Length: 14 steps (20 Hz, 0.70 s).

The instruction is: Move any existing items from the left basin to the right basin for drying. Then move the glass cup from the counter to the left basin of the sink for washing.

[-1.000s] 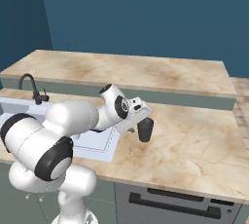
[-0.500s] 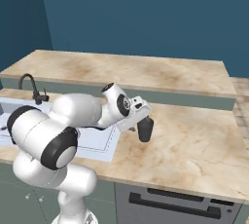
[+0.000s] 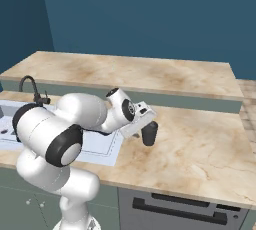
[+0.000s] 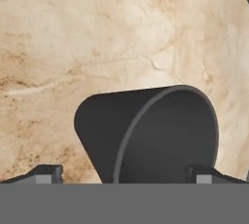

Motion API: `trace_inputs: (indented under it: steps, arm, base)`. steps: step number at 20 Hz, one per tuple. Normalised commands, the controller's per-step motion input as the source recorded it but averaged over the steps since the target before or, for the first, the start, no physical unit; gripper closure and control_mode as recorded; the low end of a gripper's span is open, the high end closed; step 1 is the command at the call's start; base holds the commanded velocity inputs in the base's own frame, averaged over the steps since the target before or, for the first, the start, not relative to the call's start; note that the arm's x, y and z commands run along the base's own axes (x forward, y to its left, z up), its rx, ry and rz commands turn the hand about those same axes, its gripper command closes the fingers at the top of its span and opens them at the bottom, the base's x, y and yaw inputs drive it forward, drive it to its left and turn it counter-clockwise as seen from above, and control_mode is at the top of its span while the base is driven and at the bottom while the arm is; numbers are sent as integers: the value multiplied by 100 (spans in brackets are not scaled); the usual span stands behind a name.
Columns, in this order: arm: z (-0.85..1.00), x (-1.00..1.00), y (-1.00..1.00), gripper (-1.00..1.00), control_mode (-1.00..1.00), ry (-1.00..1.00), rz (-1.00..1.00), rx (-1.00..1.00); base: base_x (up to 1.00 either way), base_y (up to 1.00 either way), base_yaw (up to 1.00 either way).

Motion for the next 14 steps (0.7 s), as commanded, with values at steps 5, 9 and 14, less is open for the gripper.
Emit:
trace_inputs:
  steps: [5,9,14]
  arm:
    - [-34,-3,0,-100,-100,4,1,0]
    - [-24,0,0,100,-100,3,1,0]
    - [-7,0,0,100,-100,1,0,0]
  base:
    - [0,0,0]
    - [0,0,0]
    - [0,0,0]
